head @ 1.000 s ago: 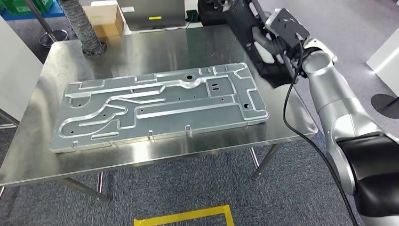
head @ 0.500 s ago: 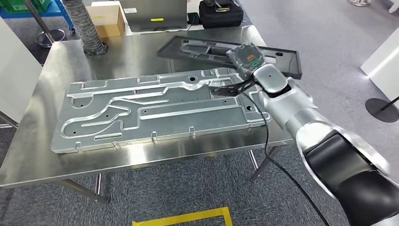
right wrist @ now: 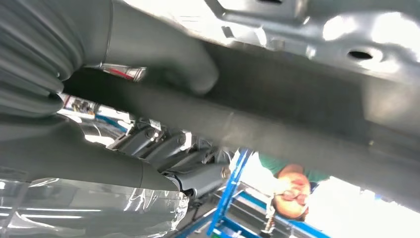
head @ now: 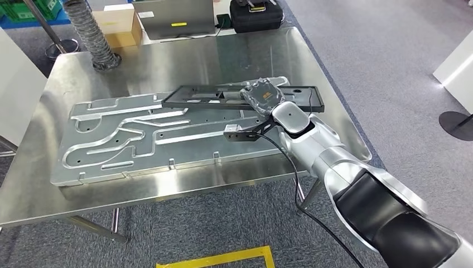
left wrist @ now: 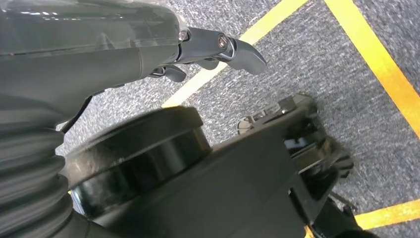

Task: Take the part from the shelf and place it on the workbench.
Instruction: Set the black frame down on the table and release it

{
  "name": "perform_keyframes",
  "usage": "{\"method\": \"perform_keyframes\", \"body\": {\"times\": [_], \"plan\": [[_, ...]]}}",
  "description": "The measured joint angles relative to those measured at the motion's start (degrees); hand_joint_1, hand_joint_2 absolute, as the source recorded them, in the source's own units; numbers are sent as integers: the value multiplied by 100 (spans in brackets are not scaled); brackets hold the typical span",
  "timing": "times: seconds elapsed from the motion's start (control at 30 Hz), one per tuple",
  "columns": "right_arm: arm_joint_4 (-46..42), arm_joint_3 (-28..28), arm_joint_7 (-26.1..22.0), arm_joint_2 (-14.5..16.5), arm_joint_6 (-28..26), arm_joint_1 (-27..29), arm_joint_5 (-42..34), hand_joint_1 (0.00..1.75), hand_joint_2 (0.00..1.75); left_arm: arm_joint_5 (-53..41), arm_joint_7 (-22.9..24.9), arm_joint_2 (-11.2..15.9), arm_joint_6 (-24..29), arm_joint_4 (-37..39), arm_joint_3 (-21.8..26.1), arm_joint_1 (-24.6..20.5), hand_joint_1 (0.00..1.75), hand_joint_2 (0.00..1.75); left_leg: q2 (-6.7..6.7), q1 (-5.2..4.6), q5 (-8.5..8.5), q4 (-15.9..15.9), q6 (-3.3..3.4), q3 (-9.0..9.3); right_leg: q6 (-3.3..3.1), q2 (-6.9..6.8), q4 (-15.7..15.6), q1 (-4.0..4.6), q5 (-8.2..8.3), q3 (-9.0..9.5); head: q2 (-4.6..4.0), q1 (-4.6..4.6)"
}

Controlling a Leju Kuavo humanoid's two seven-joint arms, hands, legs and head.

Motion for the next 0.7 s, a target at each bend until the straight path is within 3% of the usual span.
{"method": "perform_keyframes", "body": {"times": [0.03,0.1,0.13,0.17,0.27,0.33,0.4,0.47,0.6,0.63,0.67,0.7], "plan": [[4,-13,-21,31,2,7,-11,0,0,-14,11,0,-7,0,-13,4,0,175,5,6,-186,379,-24,-166,-20,3,-3,7,-4,6,0,0],[14,-39,-59,85,11,44,-17,0,0,-18,22,0,-17,0,-31,3,0,87,5,12,-445,1101,-52,-521,-44,6,8,28,-16,12,0,0],[17,-60,-75,103,15,64,-15,0,0,-4,19,0,-13,0,-35,3,0,44,6,12,-421,1206,-51,-585,-49,6,14,37,-23,17,0,0],[20,-87,-87,119,20,77,-14,0,0,17,19,1,-4,0,-36,4,0,0,6,12,-288,1080,-41,-538,-50,6,22,44,-31,25,0,0],[20,-180,-114,159,43,69,-7,0,0,59,86,7,22,0,-35,5,0,0,5,0,237,-32,36,-13,-19,14,51,63,-65,51,0,0],[20,-237,-121,179,75,69,10,0,0,74,137,8,39,0,-35,-4,0,0,-1,-21,300,-383,84,155,31,18,54,76,-66,44,0,-1],[18,-293,-129,195,97,78,33,0,0,96,172,6,68,0,-34,-8,0,0,-4,-20,314,-419,130,166,93,18,43,79,-58,36,0,-1],[16,-352,-134,201,102,77,52,0,0,112,186,3,91,0,-32,-19,0,0,0,3,351,-473,193,186,156,17,201,71,-181,-27,0,0],[18,-420,-150,202,109,132,57,0,0,127,185,3,103,0,-31,-36,0,0,9,13,374,-499,237,196,242,13,1503,34,-792,-626,0,1],[19,-431,-153,202,111,158,55,0,0,133,183,4,102,0,-31,-35,0,0,8,13,373,-495,237,195,252,12,1645,23,-796,-699,0,1],[18,-445,-155,202,111,175,52,0,0,138,181,4,101,0,-31,-34,0,0,5,13,370,-488,234,195,255,11,1556,12,-690,-658,0,1],[18,-460,-157,202,110,179,49,0,0,142,179,3,98,0,-31,-34,0,0,2,14,364,-477,227,196,251,7,1263,3,-506,-516,0,2]]}}
